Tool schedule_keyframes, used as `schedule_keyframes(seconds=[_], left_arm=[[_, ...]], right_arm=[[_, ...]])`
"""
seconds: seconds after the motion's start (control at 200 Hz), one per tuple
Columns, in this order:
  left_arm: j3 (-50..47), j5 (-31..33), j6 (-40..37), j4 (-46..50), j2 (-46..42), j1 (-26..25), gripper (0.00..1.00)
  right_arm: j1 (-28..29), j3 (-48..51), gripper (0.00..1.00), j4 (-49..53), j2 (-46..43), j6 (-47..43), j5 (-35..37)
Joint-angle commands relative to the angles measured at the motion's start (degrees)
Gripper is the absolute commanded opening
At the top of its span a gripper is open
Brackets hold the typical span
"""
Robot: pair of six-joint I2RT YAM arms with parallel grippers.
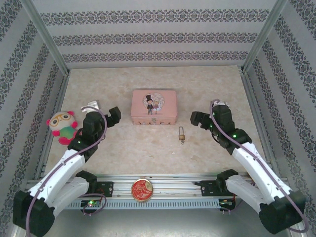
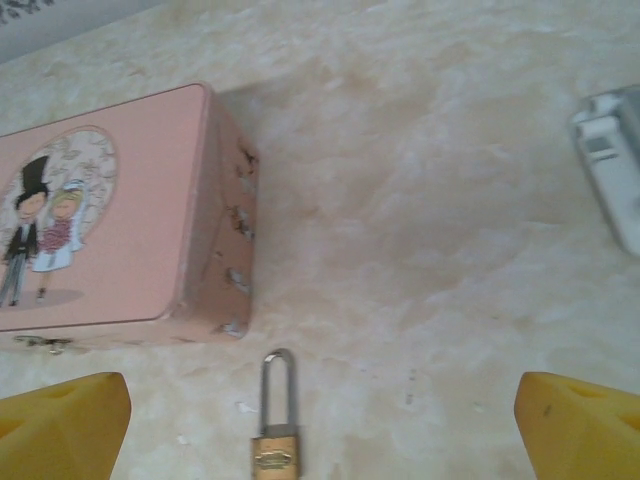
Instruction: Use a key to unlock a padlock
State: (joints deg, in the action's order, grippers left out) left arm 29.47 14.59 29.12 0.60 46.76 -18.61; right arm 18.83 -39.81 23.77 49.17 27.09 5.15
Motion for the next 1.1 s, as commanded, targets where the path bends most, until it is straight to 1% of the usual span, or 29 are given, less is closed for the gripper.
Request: schedule_keyframes(seconds=[0.0,0.08,0.18,0.245,0.335,0.48,0.58,0.69,0.79,0.89,0.994,1.094], left_arm=[[-4.52,8.37,-7.56,-6.76,-4.22,0.95,0.99],[-8.19,10.93,-12.78,-12.19,-5.75,0.97,0.99],[-11.79,14.05,-18.5,-18.9,-5.01,1.4,0.99],[-13.28,14.51,-21.88,-23.22,-3.43,2.03,0.99],[-15.2,13.91,-25.61,-30.35,0.65,4.23,0.99],[-14.91,8.78,-26.93,-35.85,8.32,9.43,0.99],[-14.38,4.42,-26.92,-39.44,13.56,12.0,0.99],[-14.1,1.5,-26.73,-43.11,18.36,13.76,0.99],[-13.53,-0.66,-27.25,-44.19,21.22,14.87,0.99],[-13.39,-3.08,-27.91,-46.92,24.21,15.83,0.99],[-13.39,-5.43,-28.41,-51.32,28.01,16.71,0.99],[-12.88,-7.38,-27.64,-53.78,31.47,17.63,0.99]], right_arm=[[-1.06,2.25,0.98,1.33,-2.65,-3.02,4.56],[-1.78,3.19,0.98,1.22,-3.63,-4.35,5.55],[-2.5,4.23,0.98,-0.21,-4.02,-5.25,6.81],[-3.06,4.72,0.98,-1.52,-3.78,-5.74,7.44],[-3.53,4.91,0.98,-2.92,-3.05,-6.03,9.11],[-4.5,5.07,0.98,-5.68,-2.06,-7.59,9.45],[-5.52,5.31,0.98,-7.49,-1.62,-8.34,9.37],[-6.25,5.84,0.98,-8.59,-1.07,-8.88,12.31],[-6.34,7.11,0.98,-10.33,-1.22,-9.66,15.84],[-6.45,10.79,0.98,-15.97,-2.47,-12.31,17.35],[-6.55,17.88,0.98,-28.4,-4.49,-15.96,19.13],[-6.63,25.89,0.98,-41.61,-6.64,-20.55,18.91]])
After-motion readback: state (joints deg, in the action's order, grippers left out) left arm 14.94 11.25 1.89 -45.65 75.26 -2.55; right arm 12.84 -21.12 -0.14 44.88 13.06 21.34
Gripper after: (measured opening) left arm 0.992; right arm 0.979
